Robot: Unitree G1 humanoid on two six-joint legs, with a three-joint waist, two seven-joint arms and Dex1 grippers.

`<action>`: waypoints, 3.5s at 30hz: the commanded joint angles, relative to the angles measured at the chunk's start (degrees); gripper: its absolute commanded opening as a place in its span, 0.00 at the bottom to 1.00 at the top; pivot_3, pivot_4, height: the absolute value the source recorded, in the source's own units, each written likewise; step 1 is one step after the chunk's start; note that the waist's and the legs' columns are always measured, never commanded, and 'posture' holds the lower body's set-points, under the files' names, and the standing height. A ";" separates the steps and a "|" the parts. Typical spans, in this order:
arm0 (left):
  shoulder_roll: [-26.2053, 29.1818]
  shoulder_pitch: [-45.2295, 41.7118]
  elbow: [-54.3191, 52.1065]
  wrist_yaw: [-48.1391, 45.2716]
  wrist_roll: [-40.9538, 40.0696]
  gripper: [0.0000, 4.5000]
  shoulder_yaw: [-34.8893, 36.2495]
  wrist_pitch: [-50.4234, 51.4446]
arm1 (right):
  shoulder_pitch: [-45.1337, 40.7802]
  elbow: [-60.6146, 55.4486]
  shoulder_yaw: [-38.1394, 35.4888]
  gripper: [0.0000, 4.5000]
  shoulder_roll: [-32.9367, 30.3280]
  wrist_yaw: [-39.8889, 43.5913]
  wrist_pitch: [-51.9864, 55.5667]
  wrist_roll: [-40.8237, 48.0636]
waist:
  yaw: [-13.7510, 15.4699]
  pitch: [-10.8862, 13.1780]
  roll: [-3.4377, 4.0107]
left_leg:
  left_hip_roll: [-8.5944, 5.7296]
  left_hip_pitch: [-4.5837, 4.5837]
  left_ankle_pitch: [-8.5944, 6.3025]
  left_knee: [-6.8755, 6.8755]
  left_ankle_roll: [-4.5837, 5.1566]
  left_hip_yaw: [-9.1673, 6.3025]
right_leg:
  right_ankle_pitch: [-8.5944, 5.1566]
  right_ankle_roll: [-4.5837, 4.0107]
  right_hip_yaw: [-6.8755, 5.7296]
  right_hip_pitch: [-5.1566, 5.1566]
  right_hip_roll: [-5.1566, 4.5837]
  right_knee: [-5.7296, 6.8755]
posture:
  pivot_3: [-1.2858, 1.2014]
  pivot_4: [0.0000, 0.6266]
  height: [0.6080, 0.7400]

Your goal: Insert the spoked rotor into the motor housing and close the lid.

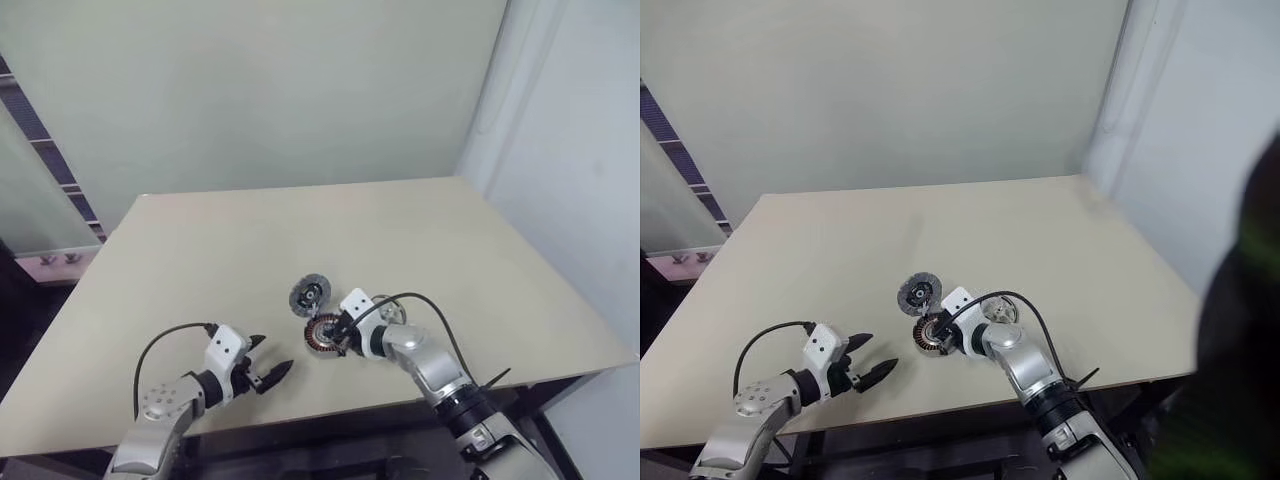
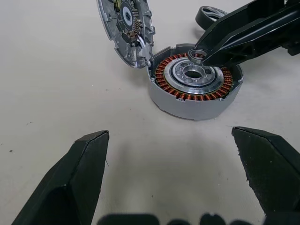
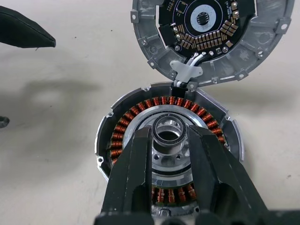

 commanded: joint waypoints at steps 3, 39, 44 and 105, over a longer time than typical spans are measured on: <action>0.23 0.09 -2.72 0.34 -0.94 1.00 1.53 -0.81 | -2.12 1.19 -0.34 0.18 0.98 0.02 -2.46 -0.79 | 0.00 0.00 0.00 | 0.00 0.00 0.00 0.00 0.00 0.00 | 0.00 0.00 0.00 0.00 0.00 0.00 | 0.52 0.00 1.00; 0.54 -0.96 -1.91 0.28 -0.14 1.00 1.03 -1.15 | -2.50 5.88 -0.38 0.18 1.57 0.14 -3.59 -3.07 | -0.02 -0.01 0.02 | 0.00 0.08 0.00 0.00 0.00 0.00 | 0.00 0.00 0.01 0.06 0.00 0.02 | 0.52 0.00 1.00; 0.42 -1.23 -1.65 0.24 -0.08 1.00 0.92 -1.28 | -2.34 5.59 -0.15 0.18 1.19 0.54 -3.03 -3.19 | -0.01 -0.01 0.02 | 0.00 0.09 0.00 0.00 0.00 0.00 | 0.00 0.00 0.01 0.08 0.00 0.02 | 0.52 0.00 1.00; 0.27 -2.55 -0.62 0.27 0.35 1.00 0.60 -2.08 | 0.43 6.86 0.62 0.01 2.86 -1.83 -5.52 -4.81 | -0.04 -0.03 0.03 | -0.01 0.17 0.00 -0.10 0.00 -0.01 | 0.00 0.00 0.02 0.15 0.00 -0.03 | 0.52 0.00 1.00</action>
